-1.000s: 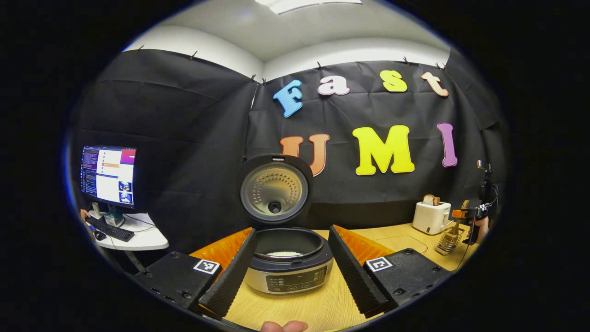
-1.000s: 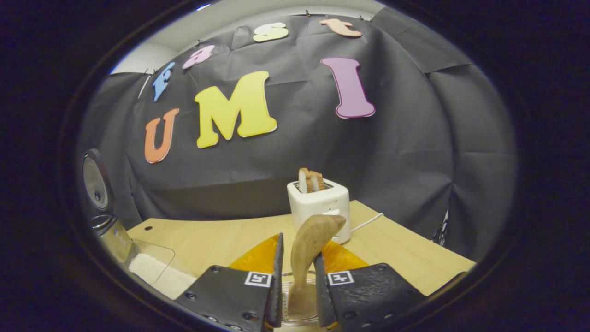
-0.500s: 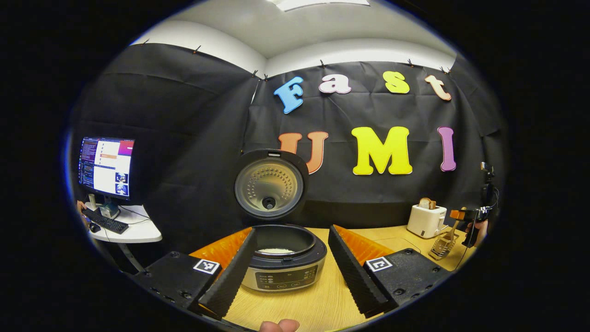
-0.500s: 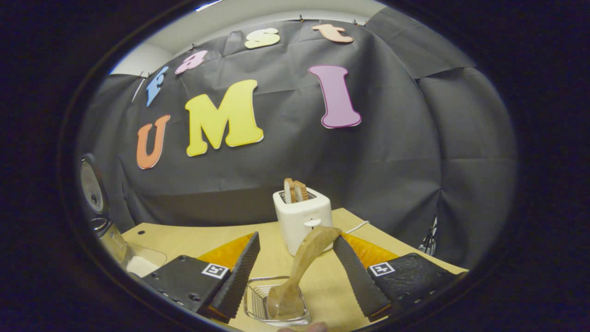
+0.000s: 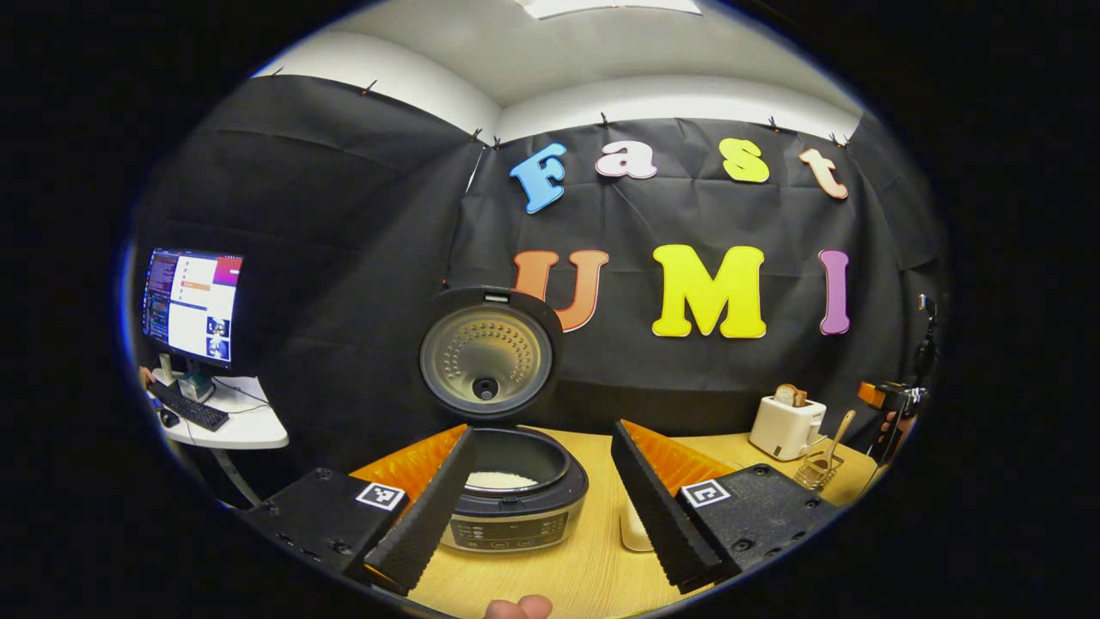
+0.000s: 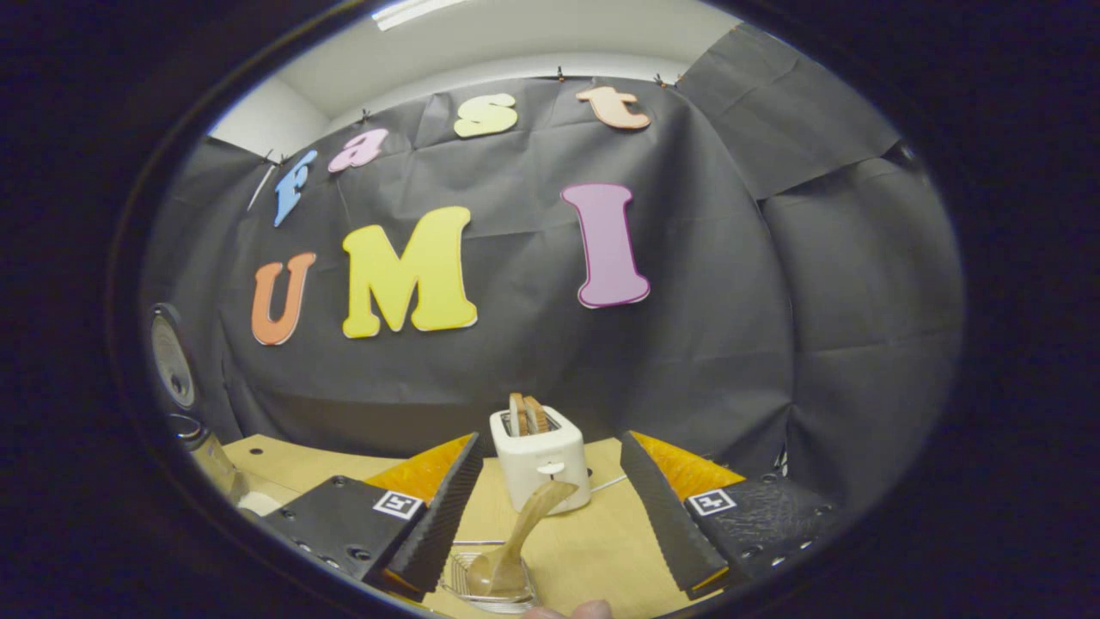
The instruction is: Close the left gripper, press the button to open the rice cooker; take a wooden spoon from the chopstick holder with the right hand, scoop a spoonful of rice and pour it into the rice cooker, then put the wooden spoon back into the chopstick holder.
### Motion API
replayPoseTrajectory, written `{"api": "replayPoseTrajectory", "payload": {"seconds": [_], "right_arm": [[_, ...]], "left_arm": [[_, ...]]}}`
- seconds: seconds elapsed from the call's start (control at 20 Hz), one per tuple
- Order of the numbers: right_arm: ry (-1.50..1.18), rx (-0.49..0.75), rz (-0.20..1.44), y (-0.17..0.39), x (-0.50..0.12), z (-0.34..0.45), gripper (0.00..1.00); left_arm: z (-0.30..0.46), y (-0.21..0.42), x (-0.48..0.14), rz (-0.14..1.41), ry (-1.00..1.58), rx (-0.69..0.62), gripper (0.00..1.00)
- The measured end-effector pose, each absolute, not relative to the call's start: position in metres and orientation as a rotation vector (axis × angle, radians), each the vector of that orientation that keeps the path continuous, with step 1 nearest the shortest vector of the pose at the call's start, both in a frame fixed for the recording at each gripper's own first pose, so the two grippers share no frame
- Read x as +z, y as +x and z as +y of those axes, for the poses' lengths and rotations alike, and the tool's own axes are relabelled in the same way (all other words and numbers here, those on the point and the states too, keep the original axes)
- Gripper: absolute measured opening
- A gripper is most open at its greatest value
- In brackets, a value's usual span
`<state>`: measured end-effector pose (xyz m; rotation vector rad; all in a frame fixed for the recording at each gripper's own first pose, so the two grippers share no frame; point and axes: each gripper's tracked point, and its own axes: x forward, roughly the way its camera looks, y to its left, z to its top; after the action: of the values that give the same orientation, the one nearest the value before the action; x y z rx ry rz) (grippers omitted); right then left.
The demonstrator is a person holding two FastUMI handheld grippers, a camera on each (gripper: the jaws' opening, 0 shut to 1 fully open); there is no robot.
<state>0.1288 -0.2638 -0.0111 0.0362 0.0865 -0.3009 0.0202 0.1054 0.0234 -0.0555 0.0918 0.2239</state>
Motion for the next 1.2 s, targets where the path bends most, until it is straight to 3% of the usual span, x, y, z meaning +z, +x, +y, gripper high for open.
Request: {"api": "replayPoseTrajectory", "payload": {"seconds": [0.05,0.35,0.65,0.7,0.75,0.85,0.9,1.05,1.2], "right_arm": [[0.045,-0.284,0.076,0.125,-0.007,-0.257,0.96],[0.026,-0.217,0.034,0.109,0.011,-0.238,0.92],[0.055,-0.137,-0.002,0.089,0.009,-0.212,0.95],[0.049,-0.129,-0.002,0.088,0.008,-0.21,0.95],[0.038,-0.123,-0.001,0.087,0.006,-0.208,0.95],[0.024,-0.113,-0.007,0.083,0.009,-0.207,0.92],[0.023,-0.104,-0.012,0.079,0.01,-0.204,0.95],[0.03,-0.049,0.01,0.075,0.0,-0.194,0.92],[0.049,-0.013,0.034,0.072,-0.009,-0.188,0.96]], "left_arm": [[0.108,0.025,0.028,0.091,-0.045,0.227,1.0],[0.125,0.077,0.049,0.126,-0.036,0.214,1.0],[0.145,0.129,0.096,0.136,-0.039,0.233,1.0],[0.149,0.135,0.106,0.136,-0.018,0.248,0.94],[0.154,0.143,0.115,0.134,-0.002,0.259,1.0],[0.156,0.161,0.13,0.143,-0.006,0.252,1.0],[0.167,0.169,0.136,0.144,0.007,0.276,1.0],[0.186,0.192,0.149,0.164,0.026,0.318,0.99],[0.208,0.219,0.152,0.202,0.026,0.37,0.99]]}}
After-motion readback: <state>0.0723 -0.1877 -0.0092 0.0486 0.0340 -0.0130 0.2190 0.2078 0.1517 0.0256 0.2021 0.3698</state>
